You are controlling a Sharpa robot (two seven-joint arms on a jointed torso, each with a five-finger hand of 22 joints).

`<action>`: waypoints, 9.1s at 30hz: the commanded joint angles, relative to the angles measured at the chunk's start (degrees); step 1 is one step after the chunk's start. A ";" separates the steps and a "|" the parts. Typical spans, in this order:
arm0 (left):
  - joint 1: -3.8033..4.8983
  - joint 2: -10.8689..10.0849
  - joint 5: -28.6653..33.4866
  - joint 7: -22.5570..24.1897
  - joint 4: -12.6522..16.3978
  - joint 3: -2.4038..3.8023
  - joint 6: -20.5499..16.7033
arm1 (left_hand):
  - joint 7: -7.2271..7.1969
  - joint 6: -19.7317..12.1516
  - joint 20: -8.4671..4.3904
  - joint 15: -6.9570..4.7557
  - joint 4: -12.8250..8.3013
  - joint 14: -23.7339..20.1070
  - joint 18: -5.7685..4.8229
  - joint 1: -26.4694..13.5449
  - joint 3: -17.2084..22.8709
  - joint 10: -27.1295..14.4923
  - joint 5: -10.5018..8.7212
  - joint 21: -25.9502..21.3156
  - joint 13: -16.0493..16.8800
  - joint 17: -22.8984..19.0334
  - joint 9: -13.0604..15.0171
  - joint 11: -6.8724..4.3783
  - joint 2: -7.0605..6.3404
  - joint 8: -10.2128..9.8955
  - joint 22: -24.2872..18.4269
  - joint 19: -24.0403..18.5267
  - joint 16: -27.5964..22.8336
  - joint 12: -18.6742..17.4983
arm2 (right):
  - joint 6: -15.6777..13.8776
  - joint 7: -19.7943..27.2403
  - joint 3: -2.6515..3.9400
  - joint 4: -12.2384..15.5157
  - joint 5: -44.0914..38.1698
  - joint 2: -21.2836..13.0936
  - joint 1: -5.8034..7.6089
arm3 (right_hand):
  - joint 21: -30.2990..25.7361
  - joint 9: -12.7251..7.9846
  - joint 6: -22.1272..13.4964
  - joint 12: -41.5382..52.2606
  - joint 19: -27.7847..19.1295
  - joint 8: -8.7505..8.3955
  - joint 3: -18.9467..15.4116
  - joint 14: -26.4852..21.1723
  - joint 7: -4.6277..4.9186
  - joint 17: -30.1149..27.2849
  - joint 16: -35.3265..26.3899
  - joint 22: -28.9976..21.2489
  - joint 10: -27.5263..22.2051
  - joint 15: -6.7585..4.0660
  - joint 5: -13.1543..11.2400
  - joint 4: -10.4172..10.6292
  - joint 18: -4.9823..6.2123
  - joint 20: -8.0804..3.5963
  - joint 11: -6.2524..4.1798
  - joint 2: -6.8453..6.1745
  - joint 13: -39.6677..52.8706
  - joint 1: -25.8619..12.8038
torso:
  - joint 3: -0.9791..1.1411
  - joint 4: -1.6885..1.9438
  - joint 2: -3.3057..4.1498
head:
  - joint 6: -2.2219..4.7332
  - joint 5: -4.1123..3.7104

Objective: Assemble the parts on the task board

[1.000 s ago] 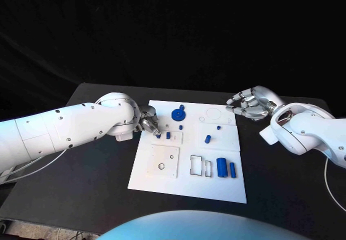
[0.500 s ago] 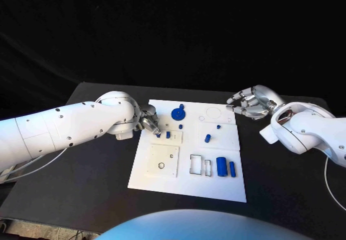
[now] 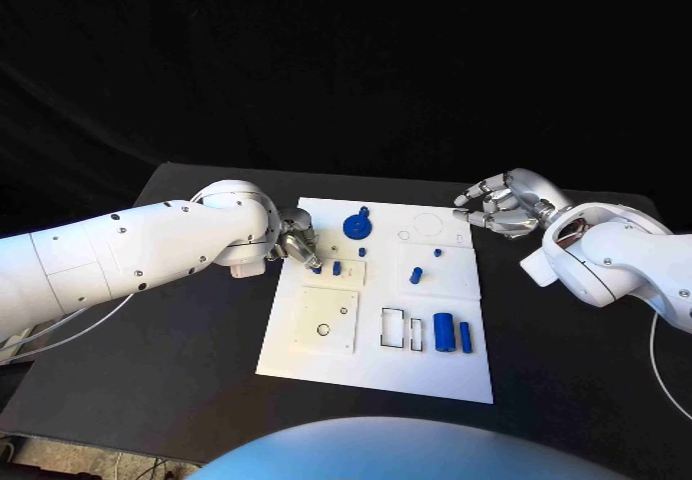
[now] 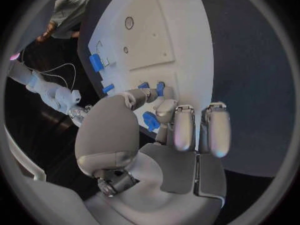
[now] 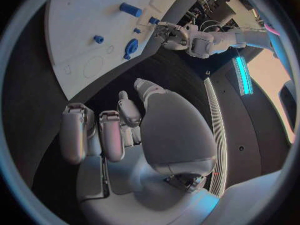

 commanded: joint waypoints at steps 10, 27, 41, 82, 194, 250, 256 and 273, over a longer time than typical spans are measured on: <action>-0.54 0.41 1.25 0.41 0.27 -0.47 2.47 | -1.02 1.12 0.04 -0.41 -6.37 2.49 -0.72 0.27 5.41 0.70 -0.12 0.15 0.47 0.09 -0.01 -0.01 0.45 0.18 3.68 0.35 -0.07 0.58 | 0.55 0.08 0.01 0.08 -0.53 0.01 -0.03 | -0.16 0.08 -0.40 -0.20 -0.33 0.06 0.14 3.26 -0.11 3.08 -0.33 6.97 -0.47 -0.39 0.35 0.07 0.55 0.17 -0.03 -0.11 -0.05 -0.44 | 0.03 -0.03 0.00 | -0.06 0.06; -0.54 0.77 1.67 0.62 0.09 -0.78 3.44 | -1.32 1.91 0.08 -0.51 -6.27 2.53 -0.82 0.14 3.97 1.80 -0.31 0.27 2.18 0.12 -0.33 -0.19 0.60 -0.08 4.09 0.66 -0.05 1.48 | 0.49 0.10 0.01 0.08 -0.53 -0.04 -0.03 | -0.27 0.09 -0.47 -0.21 -0.36 0.17 0.30 3.26 -0.11 3.05 -0.36 6.92 -0.48 -0.40 0.39 0.10 0.57 0.15 -0.04 -0.11 -0.08 -0.45 | 0.03 -0.03 0.03 | -0.37 -0.14; -0.54 0.75 1.50 0.69 0.00 -0.80 3.75 | -1.62 2.75 0.08 -0.79 -6.99 2.56 -0.87 1.02 2.53 2.44 0.02 0.30 3.17 0.12 -0.96 -0.51 0.66 -0.83 4.30 0.84 -0.05 1.66 | 0.36 0.18 0.01 0.04 -0.53 -0.04 -0.03 | -0.27 0.09 -0.47 -0.21 -0.36 0.17 0.30 3.26 -0.11 3.05 -0.36 6.92 -0.48 -0.40 0.39 0.10 0.57 0.15 -0.04 -0.11 -0.08 -0.45 | 0.01 -0.03 0.03 | -0.44 -0.07; -0.82 0.00 1.75 1.09 0.66 -0.78 0.57 | -1.57 3.70 0.01 -0.76 -7.46 2.59 -1.00 1.78 2.41 2.99 0.52 0.52 3.83 0.17 -1.48 -0.49 0.89 -1.40 4.86 1.29 -0.03 1.65 | 0.17 0.35 0.01 0.02 -0.53 -0.03 -0.03 | -0.42 0.09 -0.52 -0.27 -0.41 0.29 0.52 3.25 -0.10 2.96 -0.43 6.85 -0.52 -0.41 0.48 0.23 0.60 0.14 -0.03 0.04 -0.17 -0.53 | 0.04 -0.09 0.02 | -0.59 0.17; 4.04 6.89 8.96 -4.56 -9.17 -2.19 11.51 | -1.08 2.82 -0.14 -0.51 -7.30 2.51 -0.88 -2.64 8.89 -0.30 2.89 0.41 -6.62 0.05 7.89 -0.15 2.37 -3.78 4.82 0.96 -0.10 -6.21 | 0.12 0.40 0.01 -0.57 -0.53 0.50 -0.28 | -0.62 0.08 -0.74 -0.30 -0.42 0.60 1.06 3.25 -0.10 2.89 -0.52 6.79 -0.56 -0.43 1.19 0.24 0.62 0.11 -0.05 -0.02 -0.26 -0.50 | 0.00 -0.05 0.07 | -0.84 0.40; 3.57 6.64 8.90 -4.20 -8.90 -2.47 12.83 | -1.27 2.80 -0.18 -0.65 -7.33 2.53 -0.89 -2.60 8.76 -0.23 3.00 0.40 -7.18 0.07 8.66 -0.32 2.59 -3.56 4.84 0.98 -0.08 -6.61 | 0.19 0.48 0.01 -0.47 -0.53 0.49 -0.29 | -0.68 0.08 -0.79 -0.28 -0.42 0.70 1.22 3.27 -0.08 2.96 -0.50 6.78 -0.55 -0.43 1.63 0.23 0.63 0.11 -0.04 -0.10 -0.26 -0.52 | 0.03 -0.04 0.02 | -0.84 0.49; 3.53 6.74 8.78 -4.28 -8.85 -2.55 13.17 | -1.27 2.80 -0.18 -0.65 -7.33 2.53 -0.89 -2.60 8.76 -0.23 3.00 0.40 -7.18 0.07 8.66 -0.32 2.59 -3.56 4.84 0.98 -0.08 -6.61 | 0.23 0.48 0.01 -0.46 -0.53 0.47 -0.29 | -0.68 0.08 -0.79 -0.28 -0.42 0.70 1.22 3.27 -0.08 2.96 -0.50 6.78 -0.55 -0.43 1.63 0.23 0.63 0.11 -0.04 -0.10 -0.26 -0.52 | 0.01 -0.04 0.00 | -0.84 0.52; 3.32 7.03 8.52 -4.64 -8.62 -2.81 13.70 | -1.31 2.63 -0.18 -0.67 -6.96 2.53 -0.90 -3.16 7.99 -0.11 2.78 0.37 -7.60 0.06 9.43 -0.32 2.45 -3.55 4.84 0.99 -0.10 -6.91 | 0.18 0.55 0.01 -0.45 -0.53 0.46 -0.29 | -0.68 0.08 -0.79 -0.28 -0.42 0.70 1.22 3.27 -0.08 2.96 -0.50 6.78 -0.55 -0.43 1.63 0.23 0.63 0.11 -0.04 -0.10 -0.26 -0.52 | 0.02 -0.01 0.02 | -0.84 0.47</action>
